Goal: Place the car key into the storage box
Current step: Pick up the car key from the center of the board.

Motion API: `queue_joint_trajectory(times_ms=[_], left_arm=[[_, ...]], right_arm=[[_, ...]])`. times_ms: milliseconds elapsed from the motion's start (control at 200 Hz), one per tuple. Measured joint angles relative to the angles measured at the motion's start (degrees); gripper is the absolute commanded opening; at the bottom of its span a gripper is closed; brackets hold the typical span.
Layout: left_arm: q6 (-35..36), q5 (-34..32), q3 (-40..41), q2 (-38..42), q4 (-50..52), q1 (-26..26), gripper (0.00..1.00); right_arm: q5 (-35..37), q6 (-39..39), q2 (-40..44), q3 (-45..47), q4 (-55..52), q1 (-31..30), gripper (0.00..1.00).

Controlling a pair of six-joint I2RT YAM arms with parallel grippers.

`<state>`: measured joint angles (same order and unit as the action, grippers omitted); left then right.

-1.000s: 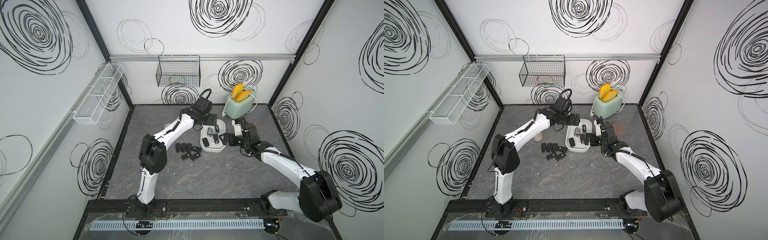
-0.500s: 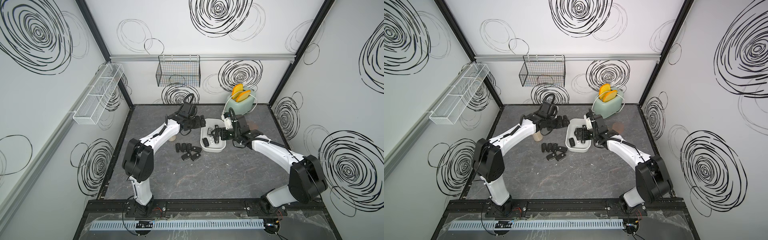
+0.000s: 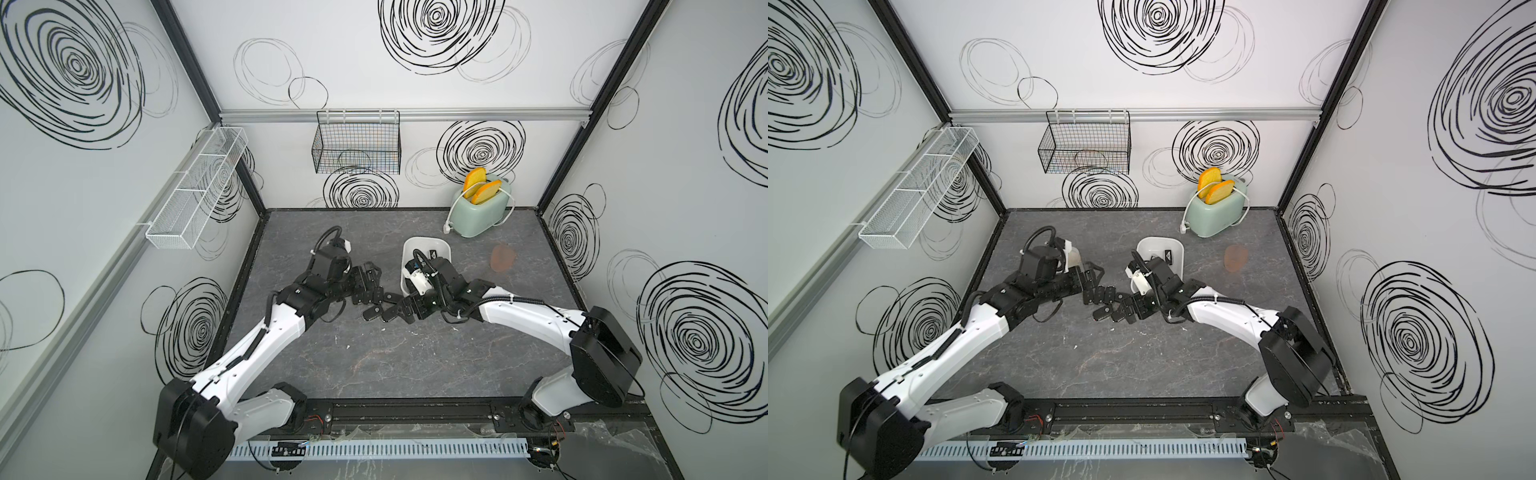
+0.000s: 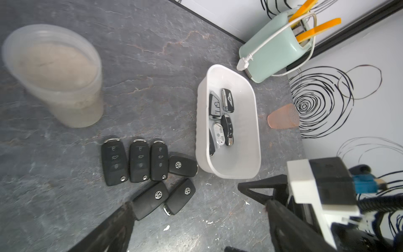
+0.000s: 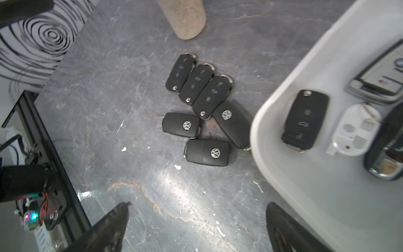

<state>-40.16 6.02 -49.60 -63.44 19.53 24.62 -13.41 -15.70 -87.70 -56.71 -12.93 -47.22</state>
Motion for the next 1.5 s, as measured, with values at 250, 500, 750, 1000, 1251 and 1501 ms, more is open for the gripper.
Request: queue_joint_trajectory(times_ms=[250,500,750,1000,1251,1501], left_arm=[[-0.94,3.1,9.25,8.94,0.87,-8.63,0.98],[-0.92,7.96,12.07,8.92,0.9,-15.67,0.98],[0.55,10.97,13.73,8.31,0.35,-18.1,0.98],[1.92,12.26,15.06,8.37,-0.63,-18.21,0.98],[3.02,13.79,16.13,8.37,-0.9,-18.53,0.98],[3.34,15.19,16.13,8.24,-2.27,-18.75,0.98]], right_arm=[[-1.7,3.17,-7.48,-2.6,0.81,-4.31,0.99],[-0.96,7.56,-14.34,-7.65,0.15,-5.6,0.99],[0.68,11.89,-21.05,-12.15,0.63,-5.57,0.99],[1.31,13.86,-24.96,-14.99,0.92,-5.6,0.99],[2.32,14.05,-25.07,-14.49,-1.36,-6.38,0.99],[5.99,14.58,-24.63,-14.14,-3.15,-7.78,0.93]])
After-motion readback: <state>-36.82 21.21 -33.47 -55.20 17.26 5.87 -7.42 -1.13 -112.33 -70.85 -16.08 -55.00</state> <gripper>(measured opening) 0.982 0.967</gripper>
